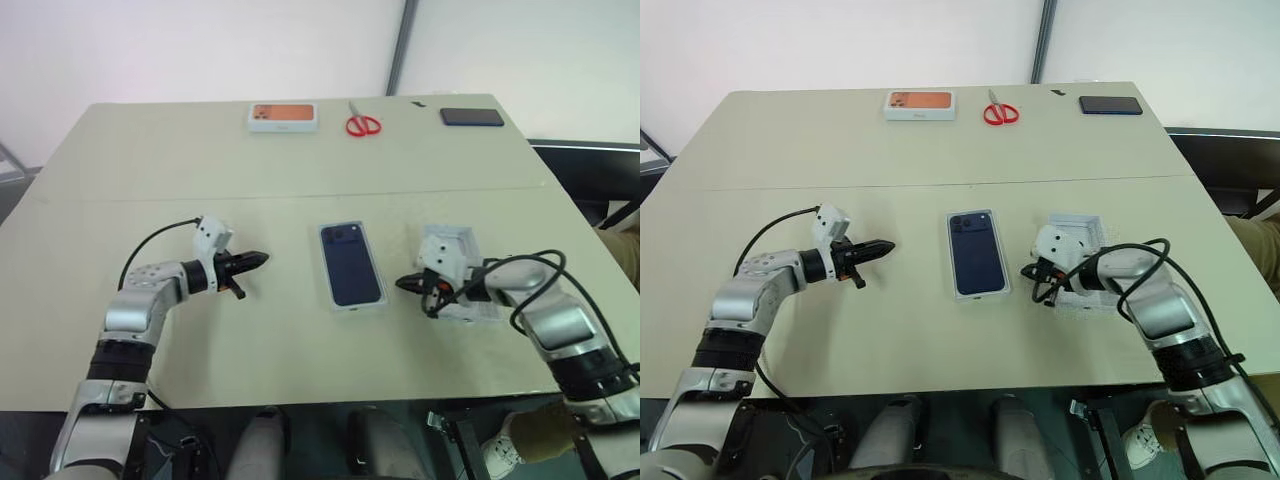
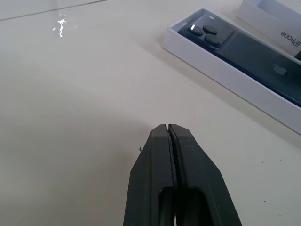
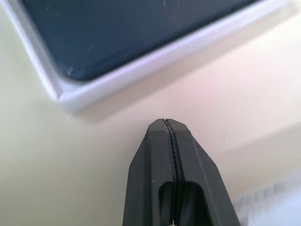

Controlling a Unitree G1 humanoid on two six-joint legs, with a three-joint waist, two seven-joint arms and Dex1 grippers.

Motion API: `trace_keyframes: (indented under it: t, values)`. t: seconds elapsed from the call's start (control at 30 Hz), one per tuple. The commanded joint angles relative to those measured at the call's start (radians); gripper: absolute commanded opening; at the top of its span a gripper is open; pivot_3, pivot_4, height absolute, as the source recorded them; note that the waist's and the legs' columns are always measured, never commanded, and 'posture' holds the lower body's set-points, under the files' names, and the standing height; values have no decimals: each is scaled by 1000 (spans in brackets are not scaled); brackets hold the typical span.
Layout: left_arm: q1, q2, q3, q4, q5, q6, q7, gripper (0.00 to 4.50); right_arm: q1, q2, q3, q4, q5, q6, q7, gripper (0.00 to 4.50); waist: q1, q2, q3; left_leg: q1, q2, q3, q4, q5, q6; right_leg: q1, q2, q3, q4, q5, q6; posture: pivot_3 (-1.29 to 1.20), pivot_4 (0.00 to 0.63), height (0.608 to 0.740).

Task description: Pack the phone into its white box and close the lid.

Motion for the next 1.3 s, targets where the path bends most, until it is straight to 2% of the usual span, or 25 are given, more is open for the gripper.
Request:
trace_keyframes:
  t: [0.03,0.2,0.33,0.37,0.4,0.47,0.5,0.67,0.73,0.93,1.13,1.2,1.3]
  values:
    - [0,19,27,-39,-20,-11,-11,93,33,-42,-26,-53,32,15,24,0,-1,0,0,0,0,0,0,0,0,0,0,0,0,0,0,0,150,740]
    - [3,39,30,-34,-21,-20,-22,93,51,-86,-43,-32,33,-4,23,0,-3,0,0,0,0,0,0,0,0,0,0,0,0,0,0,0,150,740]
    - [1,57,46,-46,-58,26,-34,93,26,-79,-65,-11,52,-9,5,0,-2,-1,0,0,0,0,0,0,0,0,0,0,0,0,0,0,150,740]
    - [2,62,48,-44,-62,30,-39,313,12,-68,-75,-10,69,6,1,0,-2,-1,1,0,0,0,0,0,0,0,0,0,0,0,0,0,150,740]
    - [5,67,50,-42,-66,33,-43,602,-2,-53,-88,-12,94,34,-4,0,-3,-1,1,0,0,0,0,0,0,0,0,0,0,0,0,0,150,740]
    - [11,80,53,-48,-80,40,-66,1367,-39,-17,-123,-12,154,109,-23,528,-5,-1,1,0,0,0,0,0,0,0,0,0,0,0,0,0,150,740]
    - [13,84,54,-49,-75,28,-65,1948,-48,-9,-130,-19,169,125,-28,851,-7,-1,2,0,0,1,0,0,0,-1,0,0,0,0,0,0,150,740]
    - [32,107,53,-67,-88,22,-101,4479,-81,0,-142,-23,173,143,-78,3454,-4,-1,2,-1,1,0,0,0,0,-1,1,1,0,0,0,0,150,740]
    - [43,115,57,-80,-93,8,-120,4500,-94,11,-153,-16,173,164,-120,4440,-4,-1,2,-1,1,1,0,0,0,-1,0,1,0,0,0,0,150,740]
    - [49,117,66,-67,-82,-88,-155,4500,-86,-32,-154,-76,154,235,-188,4440,-1,0,2,-2,1,1,0,0,0,-2,0,1,0,0,-1,0,150,740]
    - [74,123,63,-58,-80,-235,-237,4500,-15,-71,-193,-227,205,498,-259,4440,0,0,2,-7,1,1,0,0,0,-7,0,1,0,0,-1,0,150,740]
    - [83,125,62,-54,-88,-259,-269,4500,2,-40,-234,-294,251,618,-296,4440,-2,0,2,-11,1,0,1,0,0,-11,0,1,0,0,-1,0,150,740]
    - [106,127,61,-65,-94,-284,-302,4500,56,-36,-225,-410,256,691,-352,4440,-3,0,3,-13,1,1,2,0,0,-13,0,1,2,0,-1,0,150,740]
